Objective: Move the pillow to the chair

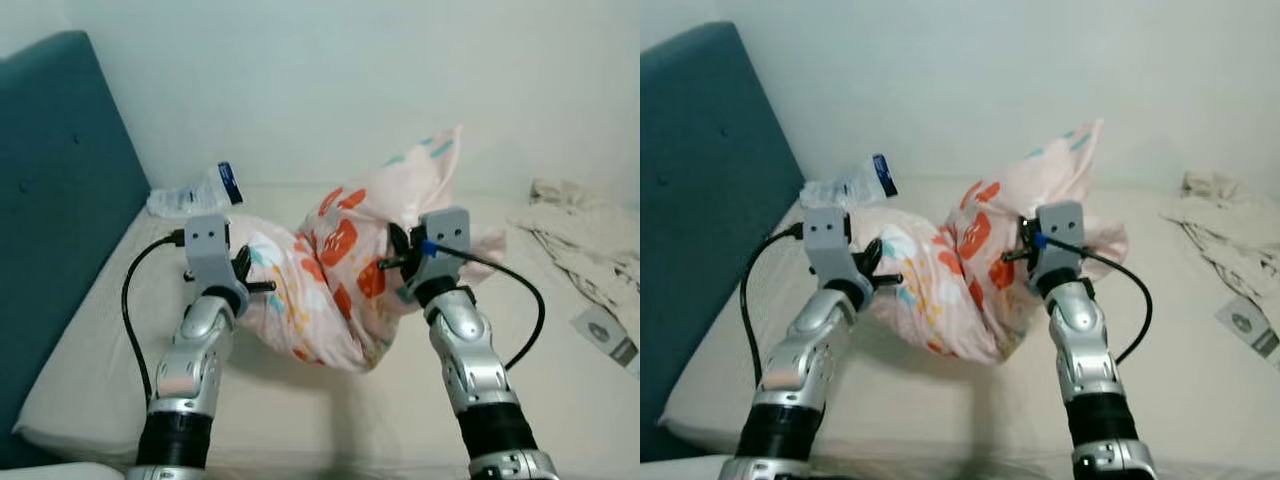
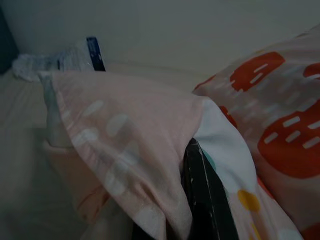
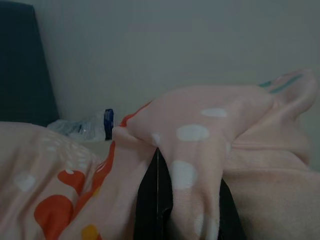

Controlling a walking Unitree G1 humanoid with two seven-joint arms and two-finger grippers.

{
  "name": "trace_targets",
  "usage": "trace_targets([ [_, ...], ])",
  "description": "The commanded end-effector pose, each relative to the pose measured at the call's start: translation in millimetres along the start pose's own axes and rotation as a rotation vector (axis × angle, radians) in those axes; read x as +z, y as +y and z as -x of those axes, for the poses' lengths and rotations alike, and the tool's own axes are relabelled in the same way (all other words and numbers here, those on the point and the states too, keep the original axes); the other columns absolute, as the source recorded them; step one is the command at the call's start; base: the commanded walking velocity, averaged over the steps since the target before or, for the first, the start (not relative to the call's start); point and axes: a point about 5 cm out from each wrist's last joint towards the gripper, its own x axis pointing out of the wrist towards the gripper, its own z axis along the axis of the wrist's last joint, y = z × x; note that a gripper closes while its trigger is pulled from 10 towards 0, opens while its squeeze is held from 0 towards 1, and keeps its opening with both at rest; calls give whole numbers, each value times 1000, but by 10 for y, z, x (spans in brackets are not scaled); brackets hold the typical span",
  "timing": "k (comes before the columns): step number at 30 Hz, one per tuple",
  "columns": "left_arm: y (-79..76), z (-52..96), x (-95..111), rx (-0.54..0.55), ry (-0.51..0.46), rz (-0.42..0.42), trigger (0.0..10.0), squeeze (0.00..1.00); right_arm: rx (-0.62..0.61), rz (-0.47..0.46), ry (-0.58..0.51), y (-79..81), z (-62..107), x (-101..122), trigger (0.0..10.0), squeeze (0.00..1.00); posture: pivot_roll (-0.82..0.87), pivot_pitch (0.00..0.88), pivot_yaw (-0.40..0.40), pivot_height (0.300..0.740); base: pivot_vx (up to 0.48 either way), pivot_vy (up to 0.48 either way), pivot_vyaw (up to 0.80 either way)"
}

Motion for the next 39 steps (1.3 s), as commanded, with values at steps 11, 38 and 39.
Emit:
trace_targets([
  [11, 158, -18, 172, 17, -90, -44, 10000, 0, 67, -8, 0, 170, 6, -24, 10000, 0, 64, 14, -16, 740, 0, 0, 0],
  [38, 185, 222, -689, -9, 158, -160, 10000, 0, 66, -1, 327, 273, 407, -855, 10000, 0, 64, 31, -27, 740, 0, 0, 0],
  [39, 182, 223, -695, -8, 158, -159, 10000, 0, 68, -1, 328, 276, 409, -859, 10000, 0, 65, 32, -30, 740, 0, 0, 0],
])
